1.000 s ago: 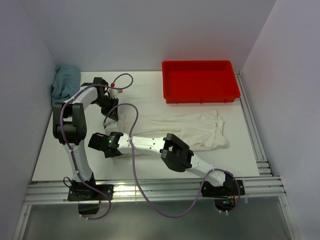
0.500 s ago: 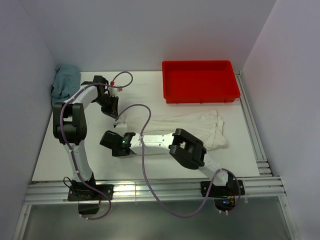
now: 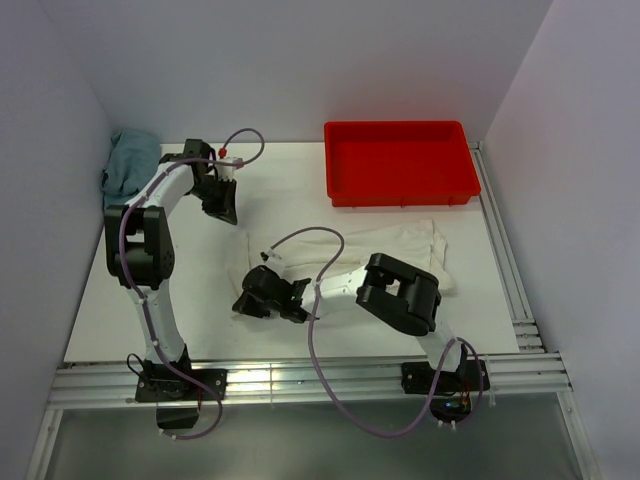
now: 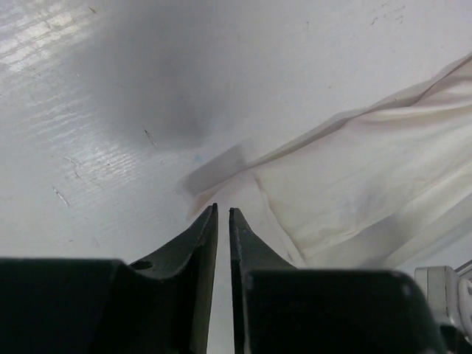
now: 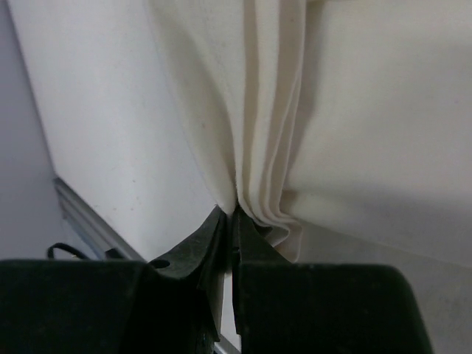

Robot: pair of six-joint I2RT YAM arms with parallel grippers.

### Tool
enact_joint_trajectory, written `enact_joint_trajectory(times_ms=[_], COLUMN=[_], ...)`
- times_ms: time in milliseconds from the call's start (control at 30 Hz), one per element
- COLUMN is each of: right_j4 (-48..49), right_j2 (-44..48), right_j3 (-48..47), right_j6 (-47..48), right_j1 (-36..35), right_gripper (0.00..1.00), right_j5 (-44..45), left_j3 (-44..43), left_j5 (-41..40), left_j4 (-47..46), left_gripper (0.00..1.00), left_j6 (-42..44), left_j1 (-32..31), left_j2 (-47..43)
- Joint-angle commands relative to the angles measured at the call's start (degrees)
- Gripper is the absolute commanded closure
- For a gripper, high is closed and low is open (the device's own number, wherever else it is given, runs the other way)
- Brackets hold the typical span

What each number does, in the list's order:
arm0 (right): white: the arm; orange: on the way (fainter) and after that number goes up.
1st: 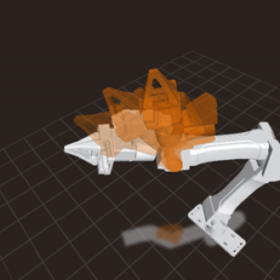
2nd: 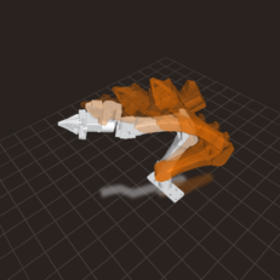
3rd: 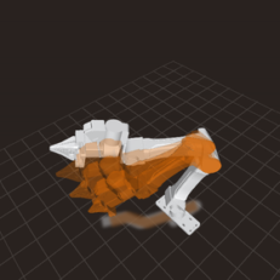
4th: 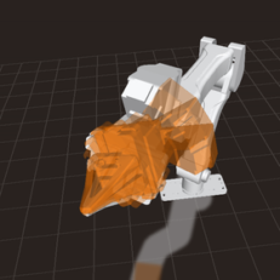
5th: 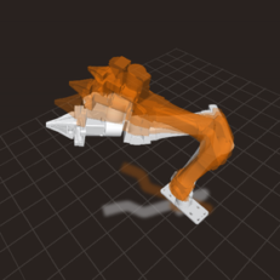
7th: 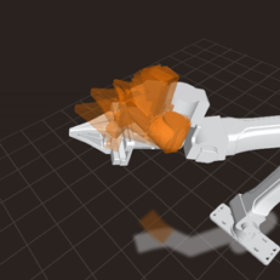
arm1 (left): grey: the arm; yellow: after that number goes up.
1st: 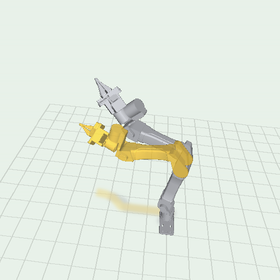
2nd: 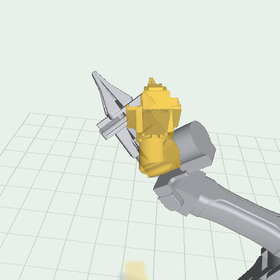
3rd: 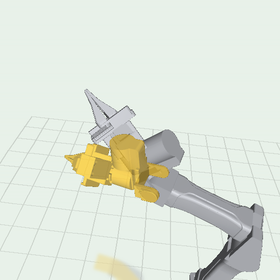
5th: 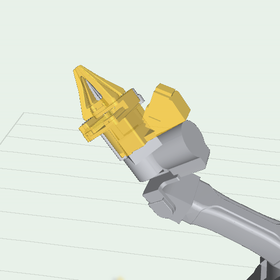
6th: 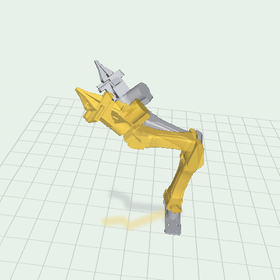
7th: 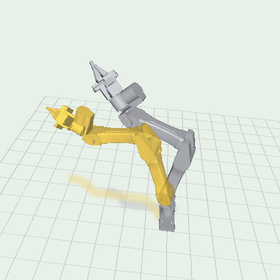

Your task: Roll the t-shirts

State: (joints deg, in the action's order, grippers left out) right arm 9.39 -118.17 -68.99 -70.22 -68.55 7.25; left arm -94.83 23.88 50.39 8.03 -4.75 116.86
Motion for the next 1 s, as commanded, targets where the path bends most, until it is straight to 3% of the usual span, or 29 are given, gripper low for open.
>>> enact_joint_trajectory(times_ms=[0, 133, 267, 767, 967], right_j4=[12.74, 25.19, 34.2, 33.59, 33.77], right_j2=[2.77, 2.59, 2.24, 2.86, 2.77], right_j3=[4.38, 10.0, 15.28, 16.61, 16.96], right_j6=[-6.06, -10.98, -15.03, -16.27, -16.53], right_j1=[0.26, 1.14, 1.76, 2.02, 2.2], right_gripper=[1.0, 1.0, 1.0, 1.0, 1.0], right_j5=[-4.25, -5.83, -5.67, -4.43, -4.26], left_j3=[-2.21, -0.01, 1.57, 9.13, 11.59], left_j5=[-0.5, -1.47, 1.25, 20.31, 22.01], left_j4=[0.15, -1.7, -1.26, 8.92, 9.12], left_gripper=[0.82, 0.62, 0.52, 0.39, 0.38], left_j6=[-0.21, 0.14, 1.54, 16.84, 17.64], left_j1=[-0.26, 0.09, 2.11, 7.57, 7.39], left_j2=[0.48, -1.72, -3.65, -1.38, -0.14])
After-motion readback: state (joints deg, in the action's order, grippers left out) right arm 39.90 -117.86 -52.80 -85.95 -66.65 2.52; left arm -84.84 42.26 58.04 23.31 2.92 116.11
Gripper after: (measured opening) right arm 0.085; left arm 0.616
